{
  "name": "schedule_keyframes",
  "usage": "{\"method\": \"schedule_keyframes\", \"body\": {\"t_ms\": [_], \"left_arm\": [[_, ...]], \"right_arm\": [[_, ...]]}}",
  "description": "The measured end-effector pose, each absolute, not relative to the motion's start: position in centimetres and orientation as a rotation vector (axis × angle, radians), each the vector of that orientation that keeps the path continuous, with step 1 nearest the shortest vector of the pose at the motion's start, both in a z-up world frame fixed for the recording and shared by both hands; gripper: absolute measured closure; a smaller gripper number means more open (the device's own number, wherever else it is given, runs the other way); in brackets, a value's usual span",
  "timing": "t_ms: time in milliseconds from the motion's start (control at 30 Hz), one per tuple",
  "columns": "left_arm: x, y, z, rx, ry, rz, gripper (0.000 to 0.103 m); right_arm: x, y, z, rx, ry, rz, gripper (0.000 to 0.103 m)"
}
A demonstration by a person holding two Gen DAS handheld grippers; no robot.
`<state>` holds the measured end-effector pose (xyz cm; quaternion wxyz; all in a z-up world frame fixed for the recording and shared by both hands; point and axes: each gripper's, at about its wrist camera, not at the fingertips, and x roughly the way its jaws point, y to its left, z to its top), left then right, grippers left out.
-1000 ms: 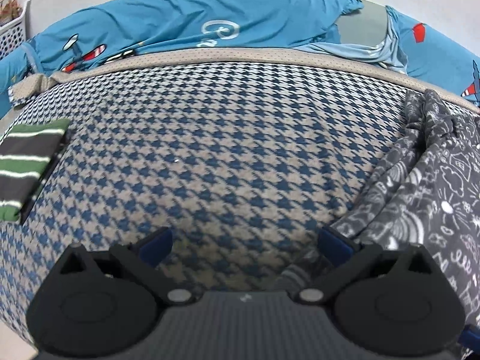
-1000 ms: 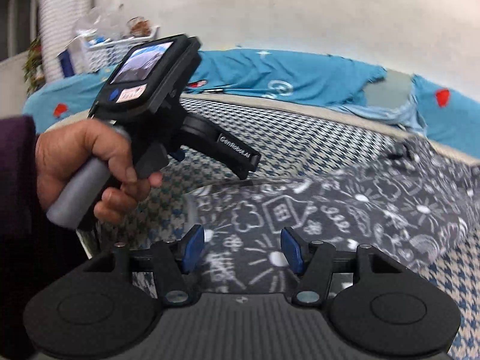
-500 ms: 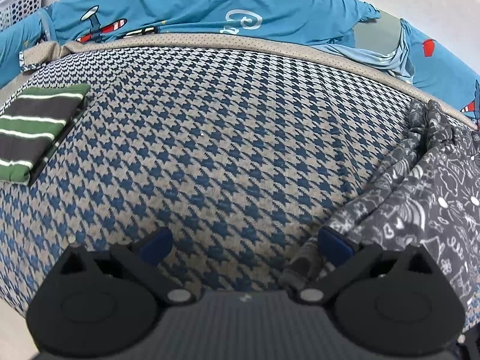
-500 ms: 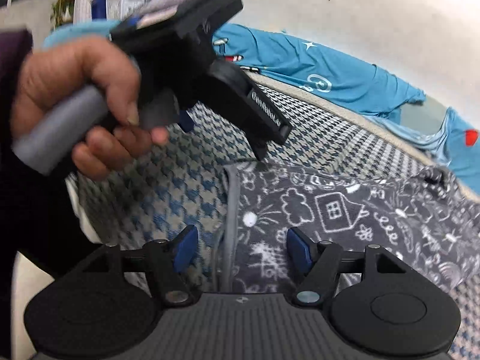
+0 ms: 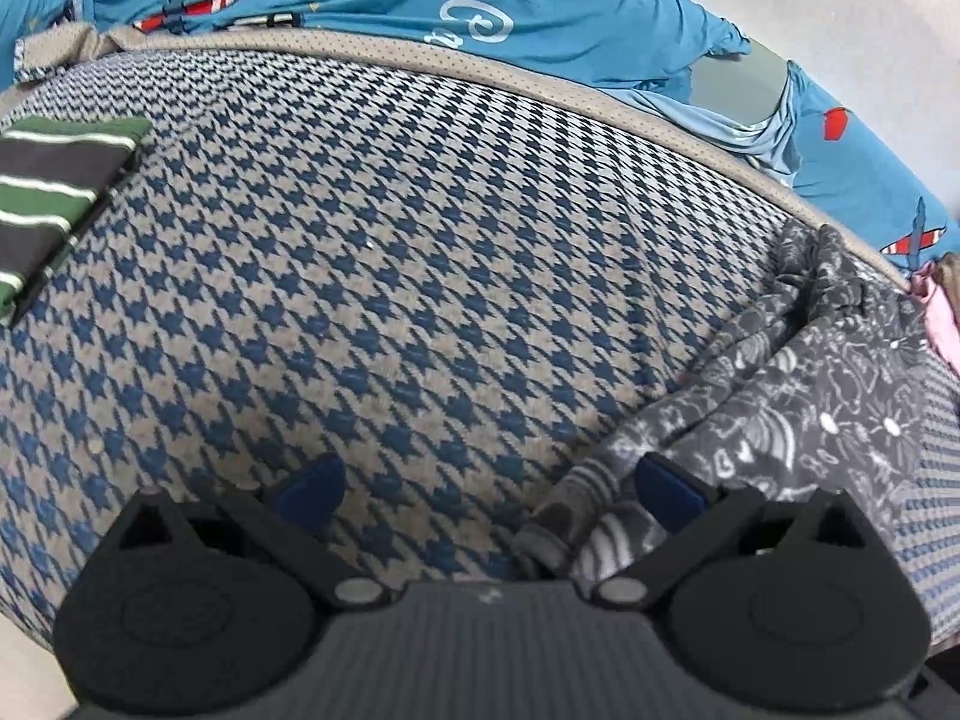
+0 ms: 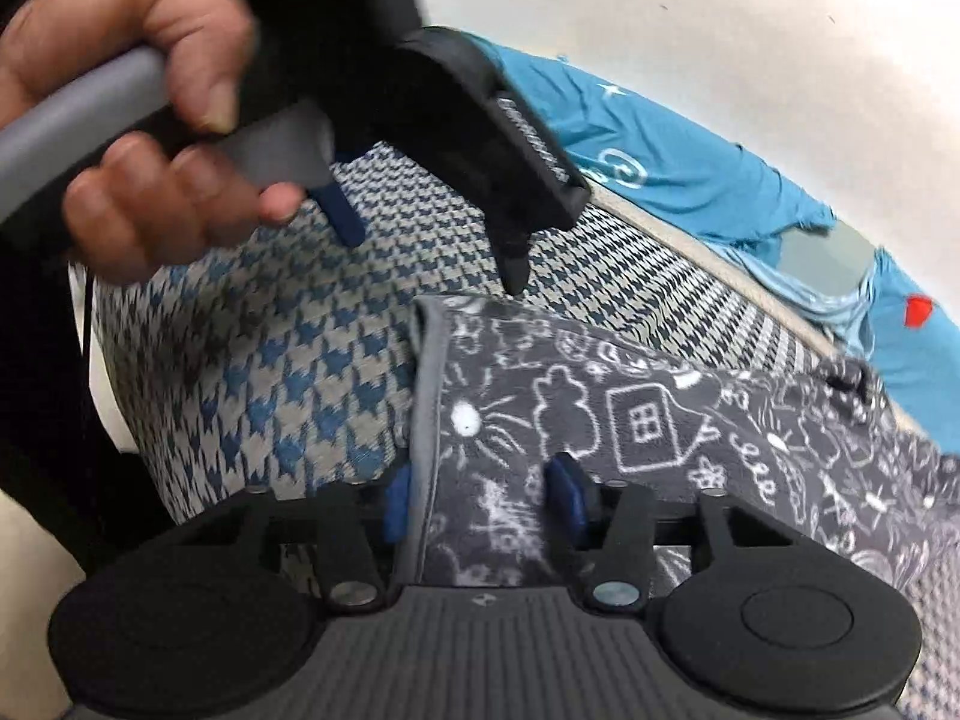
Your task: Fold clothes
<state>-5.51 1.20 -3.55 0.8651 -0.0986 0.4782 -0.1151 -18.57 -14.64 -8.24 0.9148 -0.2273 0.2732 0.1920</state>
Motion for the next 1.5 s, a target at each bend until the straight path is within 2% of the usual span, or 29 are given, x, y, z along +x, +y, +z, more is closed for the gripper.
{"method": "schedule_keyframes", "body": {"t_ms": [33,100,200,533,833,867,933,1000,1100,1167,1267,1367,1500], "left_arm": [[-5.5,1.2,-3.6,-0.211,1.005,-0.248,0.0],[-5.6,1.1,-3.6,-0.218,1.011,-0.261,0.0],[-5.6,1.0,-3.6,-0.236,1.023,-0.285,0.0],[-5.2,0.4,-3.7,-0.385,1.065,-0.439,0.0],[-4.4,-2.9,-4.6,-0.421,1.087,-0.507,0.001],[-4.4,-3.2,-4.7,-0.42,1.081,-0.507,0.005],[-4.3,-3.7,-4.9,-0.411,1.078,-0.503,0.021],[-4.2,-4.1,-5.1,-0.394,1.083,-0.494,0.047],[-4.2,-4.5,-5.4,-0.374,1.082,-0.478,0.062],[-4.1,-4.6,-5.5,-0.38,1.079,-0.479,0.066],[-4.1,-4.8,-5.5,-0.368,1.08,-0.481,0.067],[-4.0,-4.9,-5.5,-0.369,1.084,-0.481,0.067],[-3.8,-4.9,-5.6,-0.378,1.093,-0.483,0.067]], "right_arm": [[-18.5,-14.8,-8.1,-0.451,0.562,0.393,0.065],[-18.0,-15.3,-7.5,-0.38,0.573,0.392,0.079],[-17.1,-16.4,-6.8,-0.249,0.6,0.392,0.083],[-14.1,-20.4,-5.7,0.182,0.693,0.382,0.084],[-13.7,-21.1,-5.2,0.237,0.699,0.383,0.084],[-13.8,-21.1,-5.2,0.231,0.696,0.385,0.084],[-13.9,-21.0,-5.1,0.217,0.689,0.388,0.084],[-14.3,-20.9,-5.1,0.197,0.683,0.391,0.084],[-14.7,-20.3,-5.0,0.127,0.665,0.396,0.083],[-15.3,-19.7,-5.0,0.056,0.646,0.402,0.078],[-16.0,-18.8,-5.0,-0.049,0.614,0.411,0.059],[-16.8,-18.0,-5.1,-0.152,0.568,0.41,0.047],[-17.4,-17.1,-5.5,-0.218,0.556,0.428,0.042]]}}
